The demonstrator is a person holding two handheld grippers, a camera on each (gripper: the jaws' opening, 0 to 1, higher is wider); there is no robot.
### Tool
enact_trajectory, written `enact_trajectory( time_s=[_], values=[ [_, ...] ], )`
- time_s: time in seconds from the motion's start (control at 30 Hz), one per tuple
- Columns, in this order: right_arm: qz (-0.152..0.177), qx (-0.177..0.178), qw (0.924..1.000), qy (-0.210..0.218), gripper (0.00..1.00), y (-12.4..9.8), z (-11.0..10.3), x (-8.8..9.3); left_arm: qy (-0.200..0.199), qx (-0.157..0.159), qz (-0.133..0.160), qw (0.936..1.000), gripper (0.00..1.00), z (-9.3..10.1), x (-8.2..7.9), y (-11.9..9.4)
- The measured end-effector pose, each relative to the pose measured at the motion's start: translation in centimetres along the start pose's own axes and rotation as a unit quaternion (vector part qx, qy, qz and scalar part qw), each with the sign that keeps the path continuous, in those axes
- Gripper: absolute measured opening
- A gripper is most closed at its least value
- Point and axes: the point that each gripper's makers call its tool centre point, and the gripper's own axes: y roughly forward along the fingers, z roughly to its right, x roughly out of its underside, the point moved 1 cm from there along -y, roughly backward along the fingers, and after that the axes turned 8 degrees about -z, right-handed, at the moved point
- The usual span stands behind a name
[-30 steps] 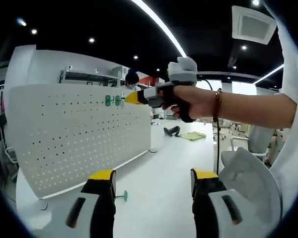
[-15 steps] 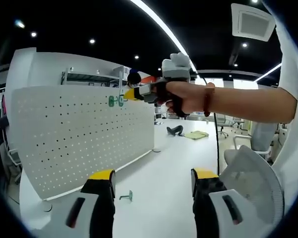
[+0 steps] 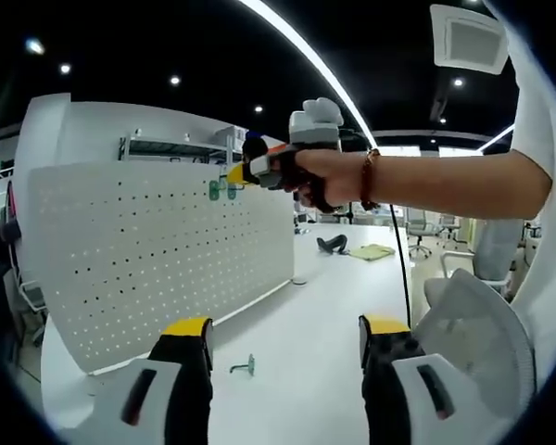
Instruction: Insert the hook assembly into the mounting plate slot until the hook locks in place.
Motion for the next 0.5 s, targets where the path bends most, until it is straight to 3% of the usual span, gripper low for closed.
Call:
enact_trajectory(
  time_s=[0.5],
  values=[
    [0.003, 0.012, 0.9999, -0.009, 0.01, 2.1, 0.2, -0.7, -0.006, -0.011, -0.005, 0.9999, 0.68, -0.4, 0.7, -0.2]
  ],
)
